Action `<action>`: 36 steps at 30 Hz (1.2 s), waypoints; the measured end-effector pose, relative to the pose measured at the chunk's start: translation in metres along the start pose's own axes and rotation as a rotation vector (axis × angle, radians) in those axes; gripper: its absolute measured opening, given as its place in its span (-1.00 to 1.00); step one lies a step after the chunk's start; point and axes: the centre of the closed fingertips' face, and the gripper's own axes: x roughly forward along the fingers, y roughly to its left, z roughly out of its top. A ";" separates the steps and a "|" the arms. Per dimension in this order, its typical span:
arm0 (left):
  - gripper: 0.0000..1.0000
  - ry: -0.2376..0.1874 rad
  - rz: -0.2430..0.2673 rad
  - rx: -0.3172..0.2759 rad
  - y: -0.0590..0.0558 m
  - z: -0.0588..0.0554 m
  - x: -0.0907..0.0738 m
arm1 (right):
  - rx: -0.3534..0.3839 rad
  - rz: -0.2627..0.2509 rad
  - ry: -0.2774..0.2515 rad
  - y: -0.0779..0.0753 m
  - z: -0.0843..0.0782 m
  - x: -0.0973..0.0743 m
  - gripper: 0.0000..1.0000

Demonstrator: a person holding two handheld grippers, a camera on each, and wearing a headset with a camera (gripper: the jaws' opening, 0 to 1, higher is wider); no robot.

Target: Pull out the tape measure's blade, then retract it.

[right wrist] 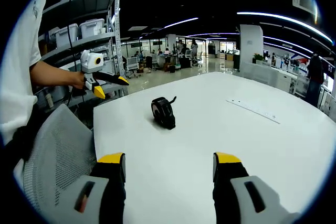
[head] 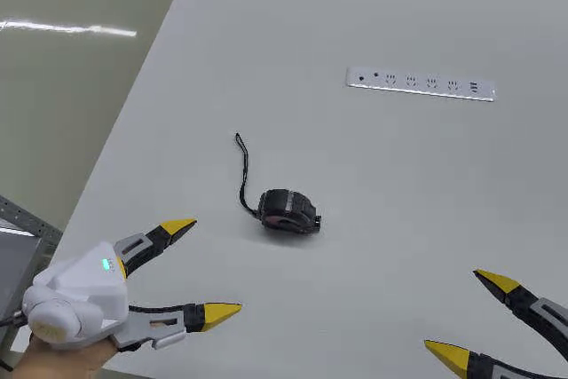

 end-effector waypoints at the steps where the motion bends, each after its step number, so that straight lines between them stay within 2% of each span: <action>1: 0.49 0.001 -0.002 0.000 0.002 -0.001 0.001 | -0.005 0.002 0.001 -0.001 0.001 0.001 0.36; 8: 0.47 0.028 -0.044 0.010 0.003 -0.005 0.007 | -0.022 0.021 0.009 -0.005 0.003 0.006 0.34; 11: 0.47 0.029 -0.063 0.016 0.004 -0.002 0.008 | -0.029 0.031 0.010 -0.007 0.004 0.008 0.34; 17: 0.46 0.038 -0.069 0.018 0.012 -0.002 0.009 | -0.037 0.044 0.012 -0.007 0.006 0.013 0.34; 25: 0.45 0.049 -0.092 0.024 0.016 -0.003 0.013 | -0.044 0.054 0.013 -0.011 0.009 0.017 0.33; 36: 0.45 0.054 -0.085 0.012 0.021 -0.004 0.015 | -0.051 0.062 0.006 -0.015 0.013 0.021 0.33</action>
